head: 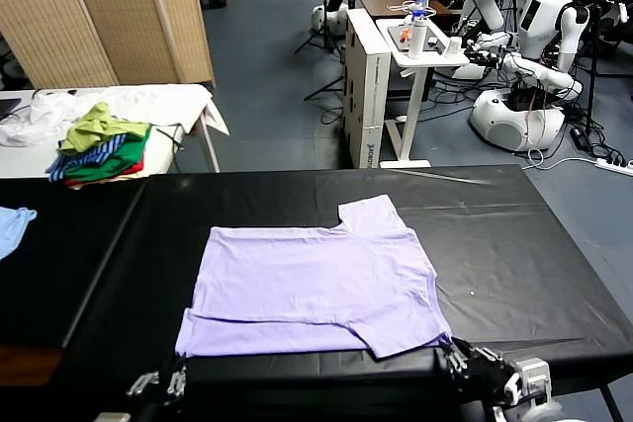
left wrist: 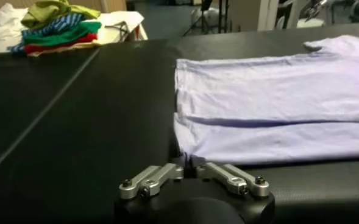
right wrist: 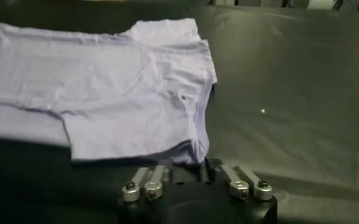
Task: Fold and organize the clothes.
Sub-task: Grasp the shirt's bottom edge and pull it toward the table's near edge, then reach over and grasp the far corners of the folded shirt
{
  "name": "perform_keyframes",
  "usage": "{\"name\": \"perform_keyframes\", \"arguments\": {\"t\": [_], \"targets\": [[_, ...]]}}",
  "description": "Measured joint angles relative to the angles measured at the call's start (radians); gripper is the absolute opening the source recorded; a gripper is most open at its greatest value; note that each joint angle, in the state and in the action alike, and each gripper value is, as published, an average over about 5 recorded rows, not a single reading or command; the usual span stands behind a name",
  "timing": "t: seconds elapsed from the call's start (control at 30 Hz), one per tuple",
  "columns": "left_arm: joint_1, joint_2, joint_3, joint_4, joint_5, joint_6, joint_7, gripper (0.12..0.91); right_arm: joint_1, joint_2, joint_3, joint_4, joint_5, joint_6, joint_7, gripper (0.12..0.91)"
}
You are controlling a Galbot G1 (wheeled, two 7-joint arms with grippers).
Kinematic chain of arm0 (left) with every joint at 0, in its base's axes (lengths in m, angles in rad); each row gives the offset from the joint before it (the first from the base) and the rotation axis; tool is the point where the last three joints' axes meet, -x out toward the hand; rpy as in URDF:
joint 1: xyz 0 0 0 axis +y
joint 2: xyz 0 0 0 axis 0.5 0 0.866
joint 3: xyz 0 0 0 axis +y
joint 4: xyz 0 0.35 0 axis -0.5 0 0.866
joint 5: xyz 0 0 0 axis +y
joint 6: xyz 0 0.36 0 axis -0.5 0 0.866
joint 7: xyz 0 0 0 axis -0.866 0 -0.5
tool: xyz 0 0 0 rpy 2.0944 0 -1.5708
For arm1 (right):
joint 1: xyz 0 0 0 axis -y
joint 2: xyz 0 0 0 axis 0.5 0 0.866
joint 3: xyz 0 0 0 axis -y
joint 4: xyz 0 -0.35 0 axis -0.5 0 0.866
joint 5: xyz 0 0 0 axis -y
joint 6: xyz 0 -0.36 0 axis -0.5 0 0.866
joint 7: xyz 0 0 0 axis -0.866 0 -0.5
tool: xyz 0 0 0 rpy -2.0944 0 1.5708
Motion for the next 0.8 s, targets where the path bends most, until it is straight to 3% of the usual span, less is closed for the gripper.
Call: {"name": "perform_keyframes", "arguments": {"t": [0.07, 0.2, 0.3, 0.43, 0.6, 0.8], "targets": [[-0.015, 0.007, -0.012, -0.021, -0.036, 0.023, -0.017, 0.876, 0.044, -0.011, -0.004, -0.005, 0.032, 0.016, 0.011, 0.904], [-0.102, 0.043, -0.023, -0.037, -0.161, 0.066, -0.079, 0.904, 0.2, -0.036, -0.051, -0.064, 0.082, 0.006, 0.053, 0.907], [-0.218, 0.088, -0.016, -0.008, -0.283, 0.071, -0.094, 0.906, 0.354, -0.051, -0.119, -0.147, 0.099, -0.022, 0.091, 0.907], [-0.39, 0.156, 0.011, 0.078, -0.432, 0.097, -0.111, 0.907, 0.555, -0.058, -0.228, -0.275, 0.106, -0.041, 0.132, 0.907], [-0.61, 0.227, 0.072, 0.225, -0.59, 0.156, -0.14, 0.907, 0.79, -0.041, -0.376, -0.444, 0.11, -0.042, 0.141, 0.907], [-0.86, 0.267, 0.191, 0.418, -0.683, 0.205, -0.16, 0.907, 1.003, -0.003, -0.515, -0.648, 0.112, -0.042, 0.144, 0.907]]}}
